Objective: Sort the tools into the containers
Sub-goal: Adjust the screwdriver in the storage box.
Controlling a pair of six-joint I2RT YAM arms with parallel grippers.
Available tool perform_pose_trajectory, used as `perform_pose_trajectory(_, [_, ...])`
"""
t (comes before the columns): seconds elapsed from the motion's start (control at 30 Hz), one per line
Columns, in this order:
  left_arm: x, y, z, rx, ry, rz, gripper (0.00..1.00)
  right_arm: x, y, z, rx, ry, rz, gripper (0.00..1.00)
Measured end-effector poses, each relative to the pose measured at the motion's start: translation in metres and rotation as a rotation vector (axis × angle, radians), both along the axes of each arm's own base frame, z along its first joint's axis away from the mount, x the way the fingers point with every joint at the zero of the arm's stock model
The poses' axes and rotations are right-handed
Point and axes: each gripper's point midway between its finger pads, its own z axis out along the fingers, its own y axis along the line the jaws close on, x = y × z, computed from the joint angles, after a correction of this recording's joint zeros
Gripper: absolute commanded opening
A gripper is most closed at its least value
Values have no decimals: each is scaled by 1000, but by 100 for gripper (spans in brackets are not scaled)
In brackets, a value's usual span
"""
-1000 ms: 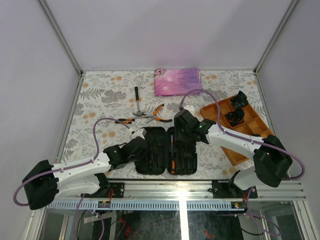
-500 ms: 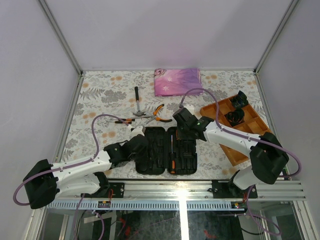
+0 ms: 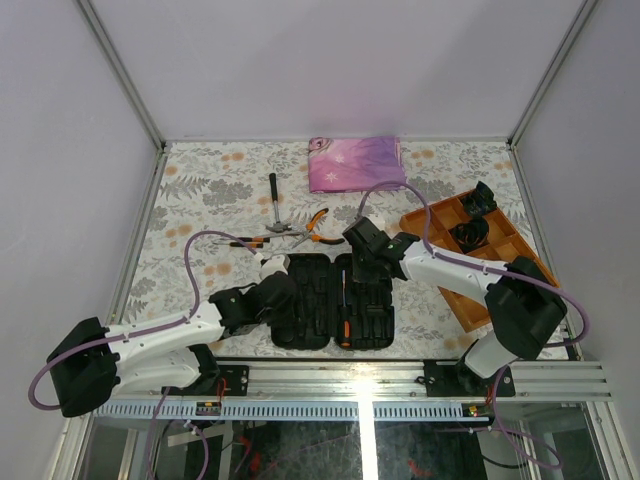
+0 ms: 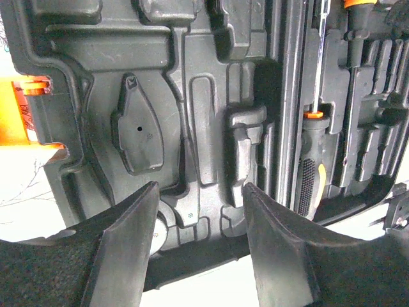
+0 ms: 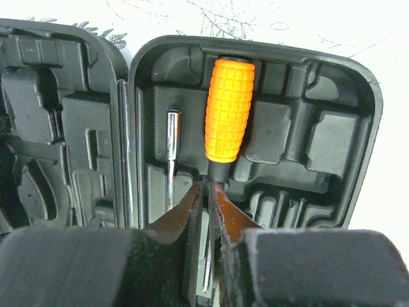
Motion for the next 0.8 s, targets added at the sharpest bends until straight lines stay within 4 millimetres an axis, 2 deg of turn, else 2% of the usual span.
perform_pose_trajectory(0.3, [0,0,-3,9,7,0,53,-6,0,-12,-13,47,5,15])
perform_pose_trajectory(0.8, [-4,1,-11,20,30,-6,52,-12,-5,-22,-48,83,4,15])
